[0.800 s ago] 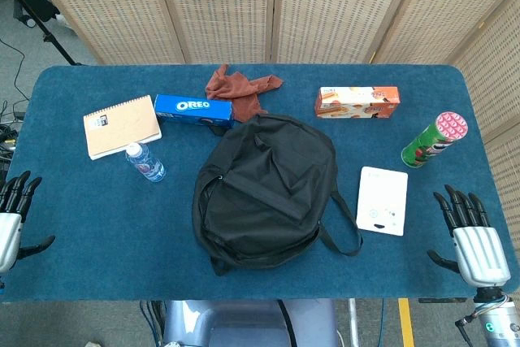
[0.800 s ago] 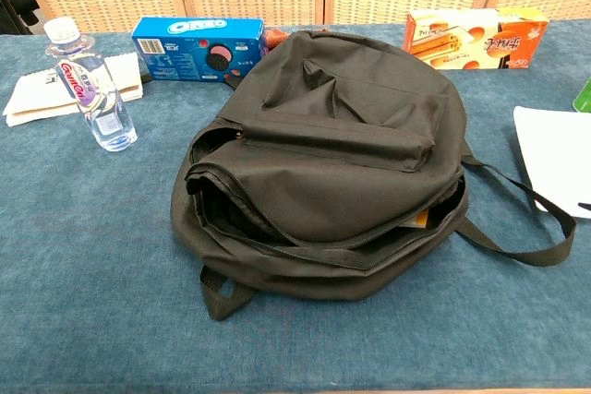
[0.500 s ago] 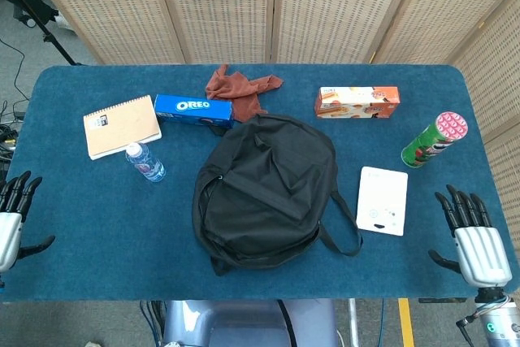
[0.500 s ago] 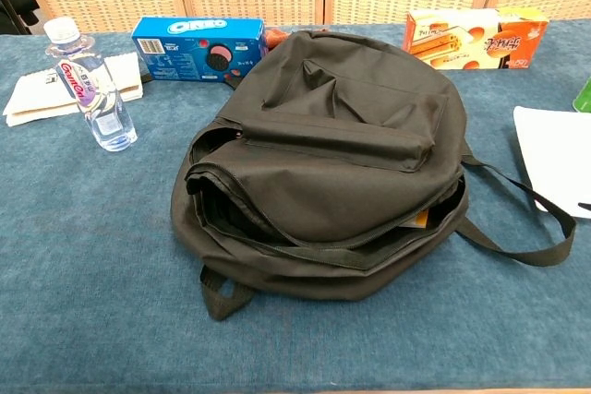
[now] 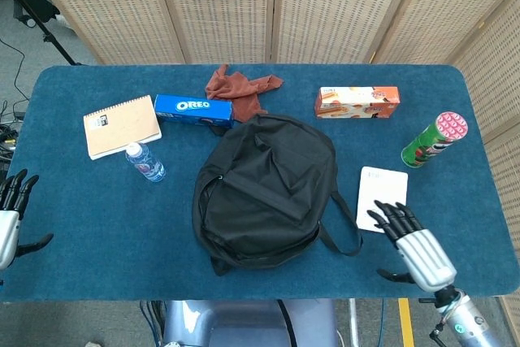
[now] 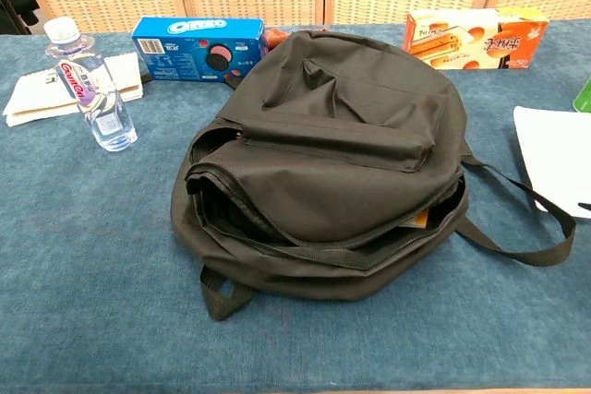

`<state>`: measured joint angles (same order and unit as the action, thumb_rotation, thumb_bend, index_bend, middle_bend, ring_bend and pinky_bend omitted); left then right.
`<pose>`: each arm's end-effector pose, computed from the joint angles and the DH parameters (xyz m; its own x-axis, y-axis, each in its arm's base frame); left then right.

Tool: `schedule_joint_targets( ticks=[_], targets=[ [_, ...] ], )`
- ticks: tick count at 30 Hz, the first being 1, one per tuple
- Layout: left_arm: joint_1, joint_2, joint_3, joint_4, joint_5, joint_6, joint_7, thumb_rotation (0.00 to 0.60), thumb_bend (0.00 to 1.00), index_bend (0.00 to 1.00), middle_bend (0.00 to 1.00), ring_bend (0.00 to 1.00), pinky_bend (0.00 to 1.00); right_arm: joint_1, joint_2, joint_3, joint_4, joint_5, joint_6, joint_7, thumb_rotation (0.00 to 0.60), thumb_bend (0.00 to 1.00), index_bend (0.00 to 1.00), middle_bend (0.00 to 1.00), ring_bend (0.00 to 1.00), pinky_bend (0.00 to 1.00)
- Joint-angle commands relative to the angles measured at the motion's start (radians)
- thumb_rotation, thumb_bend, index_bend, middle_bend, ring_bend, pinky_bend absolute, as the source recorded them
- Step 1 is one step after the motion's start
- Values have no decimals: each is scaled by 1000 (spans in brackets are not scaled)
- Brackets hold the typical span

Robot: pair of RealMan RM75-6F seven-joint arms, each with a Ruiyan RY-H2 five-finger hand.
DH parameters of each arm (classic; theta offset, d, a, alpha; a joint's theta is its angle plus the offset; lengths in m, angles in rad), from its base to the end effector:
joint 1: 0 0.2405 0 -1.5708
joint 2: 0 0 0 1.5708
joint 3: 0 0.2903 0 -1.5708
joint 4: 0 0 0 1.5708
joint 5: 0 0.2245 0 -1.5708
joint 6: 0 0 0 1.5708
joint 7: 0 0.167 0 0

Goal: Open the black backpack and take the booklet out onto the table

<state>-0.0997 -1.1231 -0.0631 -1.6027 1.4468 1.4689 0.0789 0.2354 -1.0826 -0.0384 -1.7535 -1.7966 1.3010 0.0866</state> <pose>-0.3536 0.2161 0.1634 0.4652 0.0012 0.8852 0.8848 0.0301 -0.4651 -0.2630 -0.2141 0.1041 0.3258 -0.2448 0.9132 -0.8886 -0.4090 0.2075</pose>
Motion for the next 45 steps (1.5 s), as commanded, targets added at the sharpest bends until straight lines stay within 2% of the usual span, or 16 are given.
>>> schedule_joint_targets(
  ticks=[1, 7, 12, 15, 23, 29, 38, 45],
  targets=[
    [-1, -3, -4, 0, -7, 0, 5, 600, 0, 74, 0, 0, 0, 105, -5, -2, -68, -54, -122, 27, 600, 0, 0, 0, 0, 0],
    [-4, -7, -8, 8, -25, -12, 6, 600, 0, 74, 0, 0, 0, 214, -69, 61, -155, 2, -265, -31, 600, 0, 0, 0, 0, 0],
    [-9, -9, -14, 19, -38, -25, 0, 600, 0, 74, 0, 0, 0, 292, -150, 131, -214, 134, -376, -76, 600, 0, 0, 0, 0, 0],
    [-12, -9, -16, 24, -44, -31, -6, 600, 0, 74, 0, 0, 0, 341, -211, 178, -214, 219, -426, -139, 600, 0, 0, 0, 0, 0],
    [-16, -17, -17, 37, -57, -43, 1, 600, 0, 74, 0, 0, 0, 458, -370, 263, -187, 446, -506, -283, 600, 0, 0, 0, 0, 0],
    [-19, -24, -19, 46, -68, -51, 10, 600, 0, 74, 0, 0, 0, 541, -502, 308, -144, 618, -500, -395, 600, 0, 0, 0, 0, 0],
    [-23, -32, -23, 58, -85, -62, 18, 600, 0, 74, 0, 0, 0, 668, -673, 337, -53, 841, -400, -620, 600, 0, 0, 0, 0, 0],
    [-24, -33, -25, 63, -93, -66, 15, 600, 0, 74, 0, 0, 0, 719, -758, 360, 1, 946, -309, -706, 600, 0, 0, 0, 0, 0]
  ],
)
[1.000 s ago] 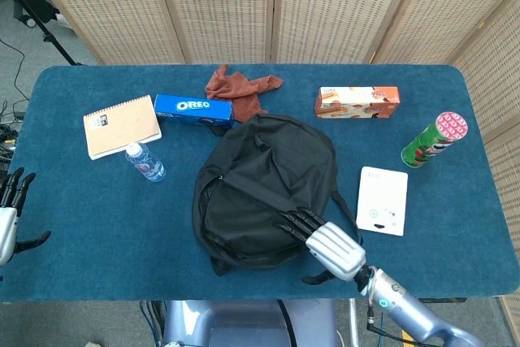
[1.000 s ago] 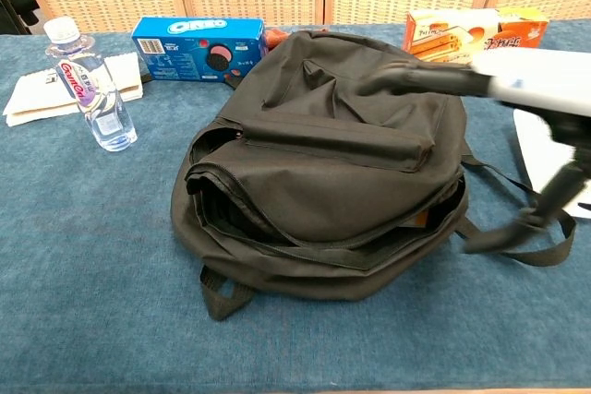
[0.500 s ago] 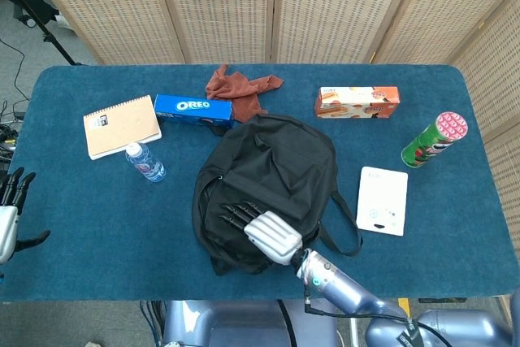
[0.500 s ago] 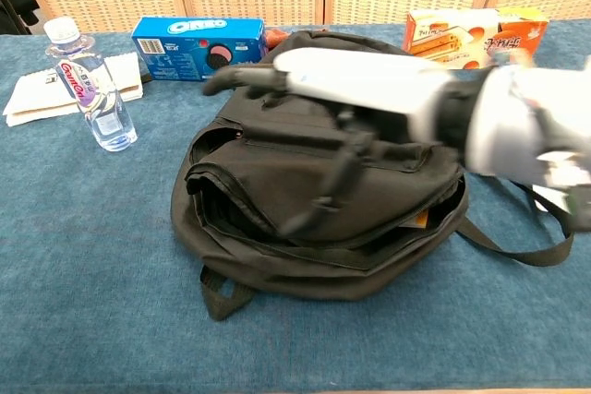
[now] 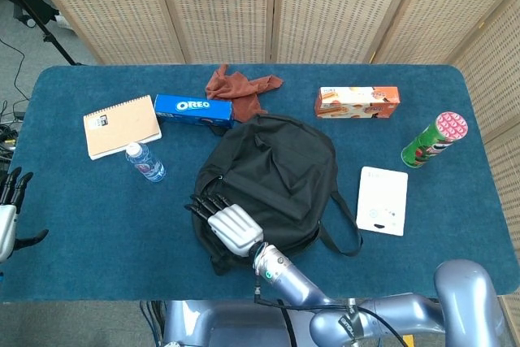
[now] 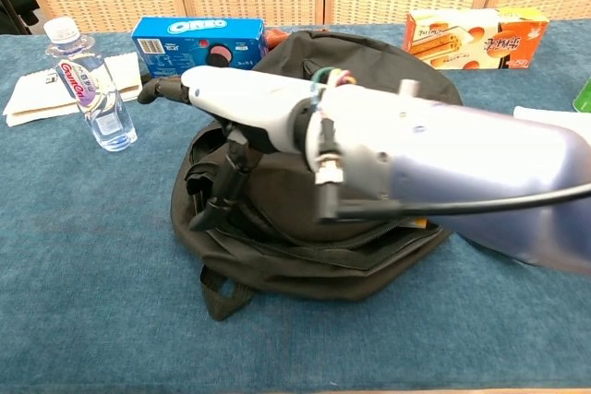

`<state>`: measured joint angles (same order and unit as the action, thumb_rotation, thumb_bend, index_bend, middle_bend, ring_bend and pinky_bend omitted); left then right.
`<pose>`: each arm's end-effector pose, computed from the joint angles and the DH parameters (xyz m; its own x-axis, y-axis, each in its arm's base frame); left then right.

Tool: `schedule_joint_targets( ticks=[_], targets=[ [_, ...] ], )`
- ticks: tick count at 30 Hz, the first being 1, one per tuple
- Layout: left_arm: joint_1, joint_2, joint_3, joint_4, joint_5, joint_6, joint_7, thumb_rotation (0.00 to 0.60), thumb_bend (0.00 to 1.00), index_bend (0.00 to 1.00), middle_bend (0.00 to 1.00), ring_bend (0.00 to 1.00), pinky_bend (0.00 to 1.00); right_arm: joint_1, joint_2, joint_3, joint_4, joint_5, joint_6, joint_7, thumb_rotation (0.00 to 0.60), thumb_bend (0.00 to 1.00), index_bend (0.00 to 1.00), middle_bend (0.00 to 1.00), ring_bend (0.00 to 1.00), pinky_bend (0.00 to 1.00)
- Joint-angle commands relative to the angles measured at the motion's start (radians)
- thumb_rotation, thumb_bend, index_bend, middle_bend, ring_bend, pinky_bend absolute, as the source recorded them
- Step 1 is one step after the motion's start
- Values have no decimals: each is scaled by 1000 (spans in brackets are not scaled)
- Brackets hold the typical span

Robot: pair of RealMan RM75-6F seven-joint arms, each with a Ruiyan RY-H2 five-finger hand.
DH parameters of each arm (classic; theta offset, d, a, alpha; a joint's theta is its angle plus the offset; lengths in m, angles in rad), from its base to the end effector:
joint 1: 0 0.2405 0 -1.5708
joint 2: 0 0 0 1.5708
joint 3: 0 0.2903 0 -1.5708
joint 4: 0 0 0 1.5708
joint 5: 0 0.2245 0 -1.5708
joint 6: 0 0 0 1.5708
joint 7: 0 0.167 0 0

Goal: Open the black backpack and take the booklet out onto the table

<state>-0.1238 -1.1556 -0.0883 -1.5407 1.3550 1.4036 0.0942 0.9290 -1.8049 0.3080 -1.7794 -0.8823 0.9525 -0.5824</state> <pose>-0.3744 0.2304 0.1590 0.4867 0.0351 0.8729 0.8671 0.1016 -0.4876 0.0209 -0.3076 -0.1080 0.2475 -0.4708 0.8468 -0.8406 -0.5389 -0.0540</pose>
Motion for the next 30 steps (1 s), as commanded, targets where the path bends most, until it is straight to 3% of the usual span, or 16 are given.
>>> schedule_joint_targets(
  ticks=[1, 10, 15, 20, 22, 23, 25, 27, 30],
  targets=[
    [-1, -1, 0, 2, -1, -1, 0, 600, 0, 74, 0, 0, 0, 34, -52, 17, 36, 49, 59, -54, 600, 0, 0, 0, 0, 0],
    [0, 2, -4, 6, -8, 0, -9, 600, 0, 74, 0, 0, 0, 68, -107, -14, 88, 116, 159, -176, 600, 48, 0, 0, 0, 0],
    [0, 3, -1, 6, -4, 0, -9, 600, 0, 74, 0, 0, 0, 50, -89, -103, 38, 128, 320, -369, 600, 171, 0, 0, 0, 0],
    [3, 3, 0, 3, 0, 6, -8, 600, 0, 74, 0, 0, 0, 30, -67, -155, -1, 87, 386, -435, 600, 252, 0, 0, 0, 8],
    [3, 3, 1, 2, 1, 7, -8, 600, 0, 74, 0, 0, 0, 24, -53, -184, -3, 39, 403, -450, 600, 327, 0, 3, 0, 91],
    [4, 3, 1, 2, 1, 7, -7, 600, 0, 74, 0, 0, 0, 21, -46, -196, -1, 16, 407, -452, 600, 385, 11, 28, 19, 181],
    [3, 2, 3, 2, 3, 6, -4, 600, 0, 74, 0, 0, 0, 15, -32, -218, 13, -38, 408, -447, 600, 450, 87, 122, 121, 338],
    [3, 1, 4, 2, 4, 5, -2, 600, 0, 74, 0, 0, 0, 7, -21, -228, 29, -79, 402, -426, 600, 490, 265, 284, 300, 475],
    [3, -1, 5, 2, 4, 6, -1, 600, 0, 74, 0, 0, 0, -2, -6, -232, 57, -129, 382, -379, 600, 523, 449, 446, 454, 552]
  ],
)
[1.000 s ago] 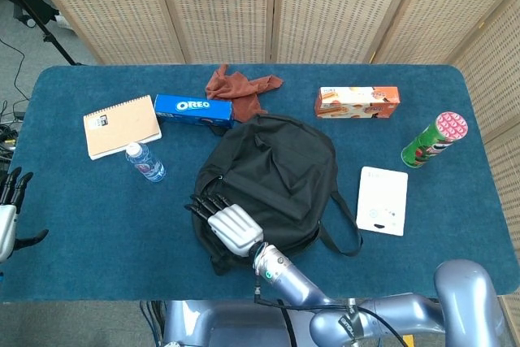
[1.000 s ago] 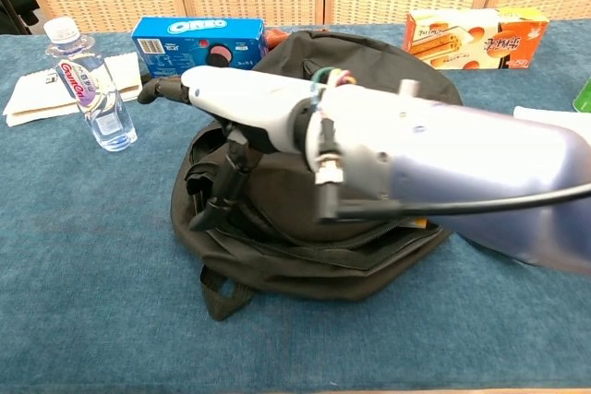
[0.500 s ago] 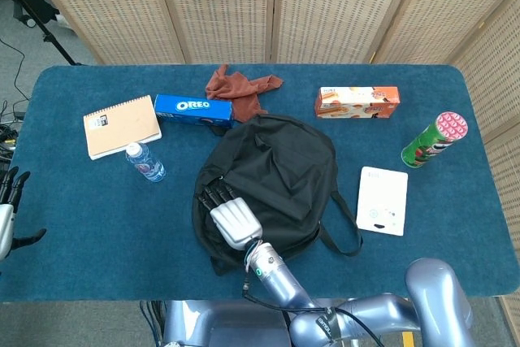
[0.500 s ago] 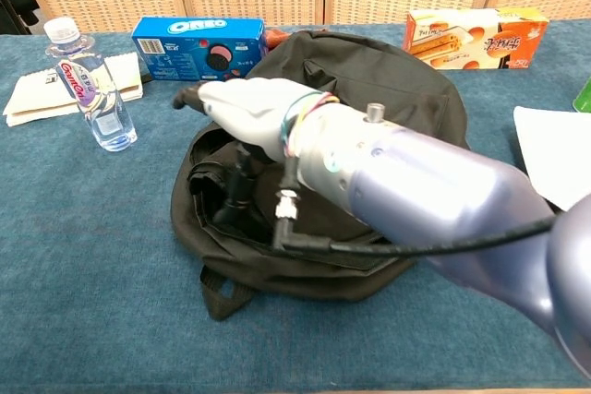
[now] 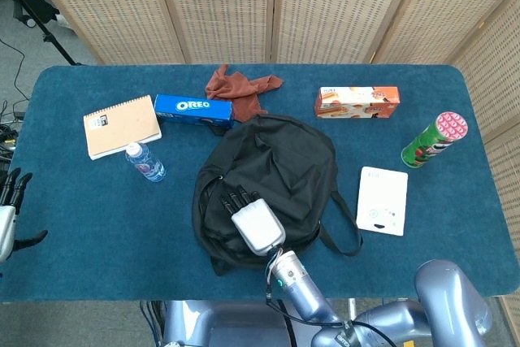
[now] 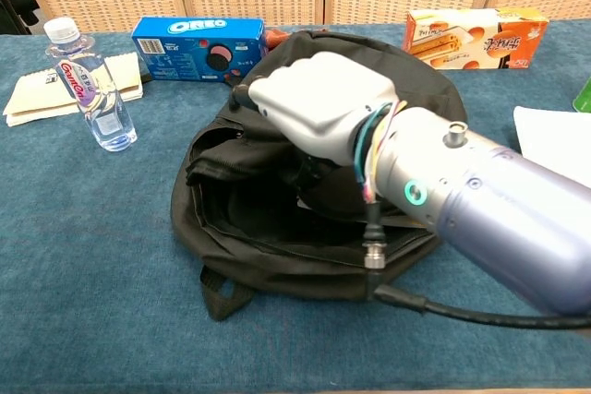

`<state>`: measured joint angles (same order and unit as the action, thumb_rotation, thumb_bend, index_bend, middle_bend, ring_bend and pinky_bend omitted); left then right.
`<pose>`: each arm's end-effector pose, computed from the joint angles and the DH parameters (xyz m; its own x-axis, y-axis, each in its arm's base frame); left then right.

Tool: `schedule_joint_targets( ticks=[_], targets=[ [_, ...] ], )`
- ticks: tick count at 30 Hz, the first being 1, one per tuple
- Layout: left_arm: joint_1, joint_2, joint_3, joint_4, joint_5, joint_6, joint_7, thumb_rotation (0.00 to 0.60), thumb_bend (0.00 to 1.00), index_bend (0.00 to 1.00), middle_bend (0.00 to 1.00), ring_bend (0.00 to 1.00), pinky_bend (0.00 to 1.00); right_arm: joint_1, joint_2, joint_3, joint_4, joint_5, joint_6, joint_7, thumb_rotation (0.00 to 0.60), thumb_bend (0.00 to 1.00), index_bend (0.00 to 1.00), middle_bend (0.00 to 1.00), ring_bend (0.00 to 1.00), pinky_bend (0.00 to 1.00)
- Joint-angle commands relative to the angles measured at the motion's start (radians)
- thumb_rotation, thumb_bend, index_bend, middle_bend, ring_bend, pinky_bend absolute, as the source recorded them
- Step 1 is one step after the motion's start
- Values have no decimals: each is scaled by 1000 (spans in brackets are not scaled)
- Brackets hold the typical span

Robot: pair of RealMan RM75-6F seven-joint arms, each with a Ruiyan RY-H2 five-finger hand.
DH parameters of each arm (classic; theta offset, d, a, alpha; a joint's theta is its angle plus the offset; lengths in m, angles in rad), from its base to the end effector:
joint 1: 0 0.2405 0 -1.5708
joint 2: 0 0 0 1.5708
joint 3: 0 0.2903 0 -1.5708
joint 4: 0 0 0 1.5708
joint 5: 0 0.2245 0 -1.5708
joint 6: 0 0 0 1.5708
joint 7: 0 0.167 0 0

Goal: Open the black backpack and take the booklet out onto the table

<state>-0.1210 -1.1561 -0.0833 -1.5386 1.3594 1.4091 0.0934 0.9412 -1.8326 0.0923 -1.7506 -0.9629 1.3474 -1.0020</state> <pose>-0.3750 0.2283 0.1588 0.4890 0.0354 0.8716 0.8660 0.1000 -0.4899 -0.0229 -0.3003 -0.0978 0.6113 -0.0419 0.7903 -0.6734 -0.5521 0.4916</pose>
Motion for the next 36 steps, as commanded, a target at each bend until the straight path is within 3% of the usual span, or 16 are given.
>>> schedule_joint_targets(
  ticks=[1, 6, 13, 21, 27, 36],
  targets=[
    [0, -1, 0, 1, -1, 0, 1, 600, 0, 74, 0, 0, 0, -17, 27, -15, 35, -60, -20, 57, 600, 539, 499, 491, 496, 560],
    [-3, -5, 3, 3, 0, -6, 7, 600, 0, 74, 0, 0, 0, -28, 58, 1, 80, -148, -49, 161, 600, 640, 654, 628, 628, 592],
    [-12, -12, 12, 0, 21, -18, 5, 600, 0, 74, 0, 0, 0, -36, 114, 52, 117, -228, -96, 324, 600, 653, 673, 654, 656, 597],
    [-51, -3, 28, -28, 70, -69, -6, 600, 0, 74, 0, 0, 0, -22, 183, 145, 105, -194, -167, 412, 600, 655, 678, 654, 656, 597],
    [-159, -4, 29, -40, 151, -185, -26, 600, 0, 74, 0, 0, 0, -14, 263, 233, 22, -102, -214, 440, 600, 655, 679, 654, 656, 597],
    [-257, -46, 27, -68, 234, -256, -91, 600, 0, 78, 0, 0, 0, -7, 293, 249, -36, -33, -232, 425, 600, 653, 680, 654, 656, 597]
  ],
)
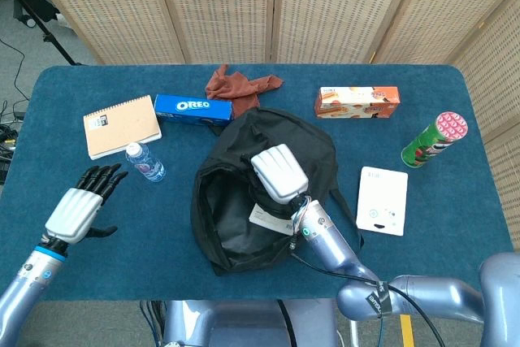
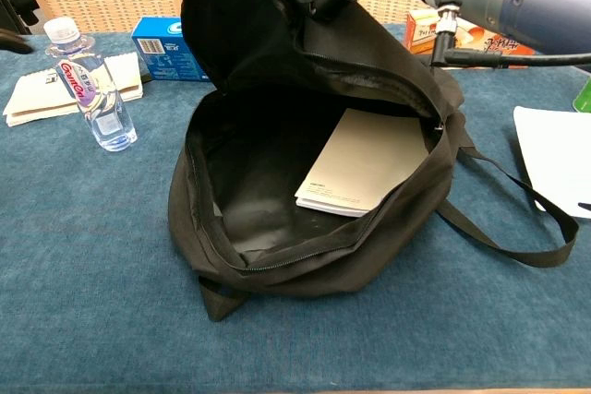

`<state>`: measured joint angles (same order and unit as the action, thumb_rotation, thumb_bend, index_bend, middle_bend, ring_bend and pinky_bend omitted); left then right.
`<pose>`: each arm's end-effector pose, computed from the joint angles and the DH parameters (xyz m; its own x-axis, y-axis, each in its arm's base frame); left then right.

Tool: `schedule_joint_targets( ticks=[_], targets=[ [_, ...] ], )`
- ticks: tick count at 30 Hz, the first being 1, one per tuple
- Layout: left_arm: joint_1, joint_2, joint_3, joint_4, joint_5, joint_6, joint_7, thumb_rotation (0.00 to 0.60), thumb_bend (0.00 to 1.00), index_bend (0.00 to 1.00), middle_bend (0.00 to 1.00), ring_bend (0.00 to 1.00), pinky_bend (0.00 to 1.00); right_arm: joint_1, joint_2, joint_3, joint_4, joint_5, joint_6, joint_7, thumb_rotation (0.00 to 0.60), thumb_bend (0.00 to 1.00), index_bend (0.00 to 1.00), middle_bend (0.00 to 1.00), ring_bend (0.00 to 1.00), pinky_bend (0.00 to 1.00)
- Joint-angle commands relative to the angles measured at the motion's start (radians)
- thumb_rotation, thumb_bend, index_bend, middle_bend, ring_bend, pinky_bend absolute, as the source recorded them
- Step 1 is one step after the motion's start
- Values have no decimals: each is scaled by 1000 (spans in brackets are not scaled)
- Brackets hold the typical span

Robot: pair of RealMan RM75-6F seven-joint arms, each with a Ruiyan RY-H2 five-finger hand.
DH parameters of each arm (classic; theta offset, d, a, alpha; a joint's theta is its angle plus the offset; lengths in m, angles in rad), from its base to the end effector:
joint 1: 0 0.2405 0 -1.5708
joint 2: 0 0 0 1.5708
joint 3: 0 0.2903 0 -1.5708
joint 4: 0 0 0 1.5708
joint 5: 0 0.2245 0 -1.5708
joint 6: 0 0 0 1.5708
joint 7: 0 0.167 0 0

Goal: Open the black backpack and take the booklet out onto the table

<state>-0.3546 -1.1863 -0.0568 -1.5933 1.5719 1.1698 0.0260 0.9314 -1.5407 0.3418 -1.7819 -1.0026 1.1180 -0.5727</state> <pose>-0.2862 0.2872 0.0869 0.4532 0.1919 0.8705 0.8647 -0.3320 -0.3770 -0.0090 -0.3849 0.0022 0.3150 -0.0806 0.9457 -0.8167 -0.5305 0.2268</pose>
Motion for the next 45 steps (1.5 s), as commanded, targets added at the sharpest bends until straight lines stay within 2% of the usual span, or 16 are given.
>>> schedule_joint_targets(
  ticks=[1, 10, 16, 19, 21, 30, 37, 45],
  targets=[
    [-32, -22, 0, -20, 30, -21, -34, 600, 0, 80, 0, 0, 0, 4, 1, -1, -6, 10, -3, -6, 600, 653, 680, 654, 656, 597],
    [-73, -81, 6, -74, 62, -28, -64, 600, 0, 97, 0, 0, 0, 23, -6, 2, 21, 53, -1, -38, 600, 651, 680, 654, 656, 597],
    [-123, -128, 15, -82, 60, -98, -74, 600, 0, 115, 0, 0, 0, 29, 2, 14, 16, 80, 2, -36, 600, 655, 681, 655, 657, 597],
    [-158, -183, 10, -68, 53, -140, -68, 600, 0, 121, 0, 0, 0, 33, 8, 20, 16, 97, 2, -38, 600, 655, 681, 656, 657, 597],
    [-185, -243, -5, -35, 32, -167, -60, 600, 0, 126, 0, 0, 0, 33, 12, 19, 13, 105, 0, -35, 600, 653, 681, 656, 657, 597],
    [-267, -410, -47, 89, -12, -215, -62, 600, 0, 160, 0, 0, 0, 34, 33, 14, -11, 119, -8, -9, 600, 653, 682, 656, 657, 597],
    [-319, -491, -73, 168, -55, -253, -58, 600, 0, 176, 0, 0, 0, 40, 46, 24, -32, 155, -12, -1, 600, 651, 684, 659, 657, 597],
    [-386, -622, -92, 322, -64, -269, -125, 600, 0, 210, 0, 0, 0, 55, 62, 39, -66, 209, -5, -3, 600, 652, 684, 660, 657, 597]
  ],
)
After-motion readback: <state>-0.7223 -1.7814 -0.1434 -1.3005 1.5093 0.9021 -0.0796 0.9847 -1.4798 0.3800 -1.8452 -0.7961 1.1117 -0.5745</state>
